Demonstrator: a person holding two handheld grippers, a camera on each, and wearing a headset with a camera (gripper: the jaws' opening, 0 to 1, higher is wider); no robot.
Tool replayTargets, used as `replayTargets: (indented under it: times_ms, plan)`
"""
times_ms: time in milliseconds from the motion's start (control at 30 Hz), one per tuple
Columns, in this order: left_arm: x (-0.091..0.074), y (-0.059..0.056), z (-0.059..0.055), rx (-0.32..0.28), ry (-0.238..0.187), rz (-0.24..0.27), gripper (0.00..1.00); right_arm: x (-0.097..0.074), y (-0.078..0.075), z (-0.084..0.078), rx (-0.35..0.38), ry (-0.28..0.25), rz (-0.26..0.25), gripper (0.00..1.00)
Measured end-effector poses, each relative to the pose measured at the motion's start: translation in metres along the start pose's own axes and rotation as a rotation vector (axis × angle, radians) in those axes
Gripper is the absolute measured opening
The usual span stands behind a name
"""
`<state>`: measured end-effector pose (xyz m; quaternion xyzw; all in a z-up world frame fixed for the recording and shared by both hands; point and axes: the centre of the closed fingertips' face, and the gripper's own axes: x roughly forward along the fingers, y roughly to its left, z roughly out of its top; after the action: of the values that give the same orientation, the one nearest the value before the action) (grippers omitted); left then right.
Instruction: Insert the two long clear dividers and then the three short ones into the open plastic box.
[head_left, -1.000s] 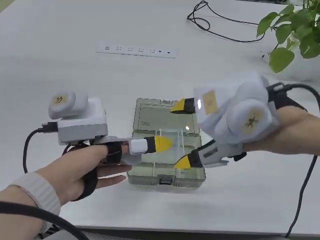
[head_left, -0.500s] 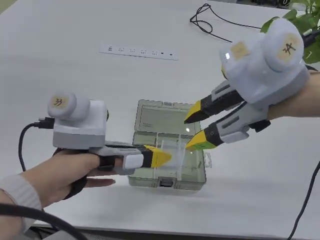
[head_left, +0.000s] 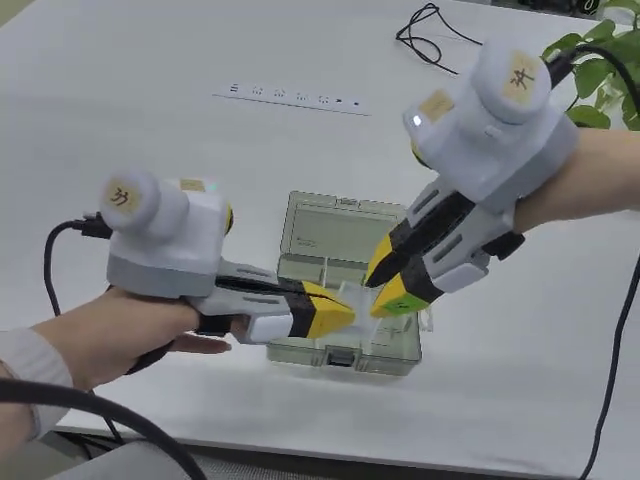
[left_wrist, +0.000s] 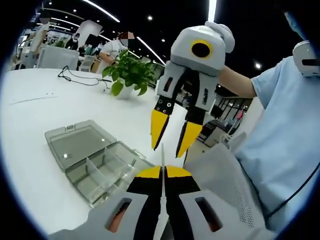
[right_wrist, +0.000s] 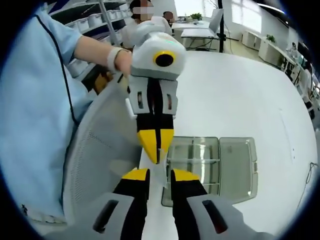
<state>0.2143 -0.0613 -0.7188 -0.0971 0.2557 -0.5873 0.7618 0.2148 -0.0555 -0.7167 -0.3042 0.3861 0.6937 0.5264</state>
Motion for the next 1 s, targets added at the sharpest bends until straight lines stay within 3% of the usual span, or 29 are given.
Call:
replayTargets:
  times_ms: [333,600,733,1000]
  plan:
    - [0.003,-0.005,0.0,0.054,-0.003,-0.017,0.0,0.006,0.006,-0.004,0.033,0.037,0.071,0.08]
    - [0.005,-0.008,-0.001,0.076,0.002,-0.028,0.0,0.008,0.008,-0.005,0.053,0.047,0.095,0.04]
    - [0.006,-0.011,-0.002,0.09,0.014,-0.042,0.0,0.008,0.012,-0.007,0.103,0.055,0.129,0.02]
    - [0.003,-0.007,0.002,0.1,-0.014,-0.027,0.0,0.006,0.01,-0.003,0.1,0.04,0.113,0.02]
